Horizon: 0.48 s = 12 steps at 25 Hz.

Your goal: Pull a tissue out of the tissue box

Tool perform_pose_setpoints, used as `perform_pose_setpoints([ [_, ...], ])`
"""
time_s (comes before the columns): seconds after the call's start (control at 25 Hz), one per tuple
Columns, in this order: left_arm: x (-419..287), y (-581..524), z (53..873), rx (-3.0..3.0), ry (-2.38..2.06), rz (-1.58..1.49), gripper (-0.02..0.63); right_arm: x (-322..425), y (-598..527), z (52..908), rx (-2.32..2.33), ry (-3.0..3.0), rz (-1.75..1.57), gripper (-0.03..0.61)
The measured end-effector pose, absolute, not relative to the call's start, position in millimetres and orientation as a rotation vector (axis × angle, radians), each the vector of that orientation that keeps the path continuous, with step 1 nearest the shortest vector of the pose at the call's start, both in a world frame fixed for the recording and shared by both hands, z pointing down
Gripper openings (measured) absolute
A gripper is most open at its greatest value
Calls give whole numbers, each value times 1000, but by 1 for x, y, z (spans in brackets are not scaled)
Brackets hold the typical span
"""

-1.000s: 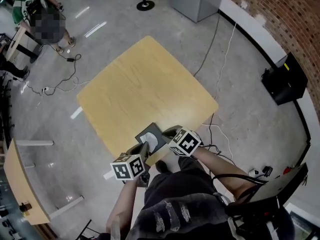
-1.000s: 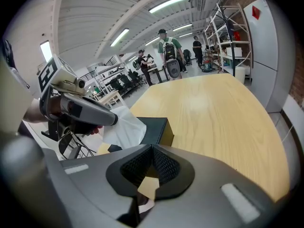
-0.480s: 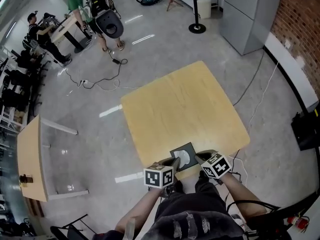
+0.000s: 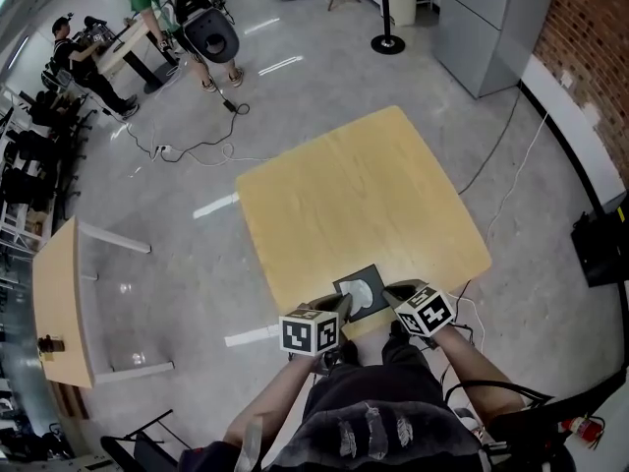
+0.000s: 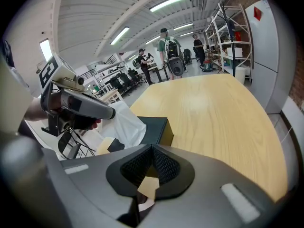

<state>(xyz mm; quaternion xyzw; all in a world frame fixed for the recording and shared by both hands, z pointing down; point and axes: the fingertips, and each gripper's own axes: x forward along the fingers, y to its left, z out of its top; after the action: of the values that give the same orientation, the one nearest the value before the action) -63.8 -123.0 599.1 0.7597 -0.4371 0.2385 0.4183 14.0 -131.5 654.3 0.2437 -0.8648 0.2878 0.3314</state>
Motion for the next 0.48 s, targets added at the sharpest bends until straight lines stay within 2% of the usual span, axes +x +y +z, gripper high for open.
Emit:
perform_pose_setpoints([
  [0.48,-64,-122,598,1903,-1099,595,5,13,-130,653,648,-2271,761,0],
])
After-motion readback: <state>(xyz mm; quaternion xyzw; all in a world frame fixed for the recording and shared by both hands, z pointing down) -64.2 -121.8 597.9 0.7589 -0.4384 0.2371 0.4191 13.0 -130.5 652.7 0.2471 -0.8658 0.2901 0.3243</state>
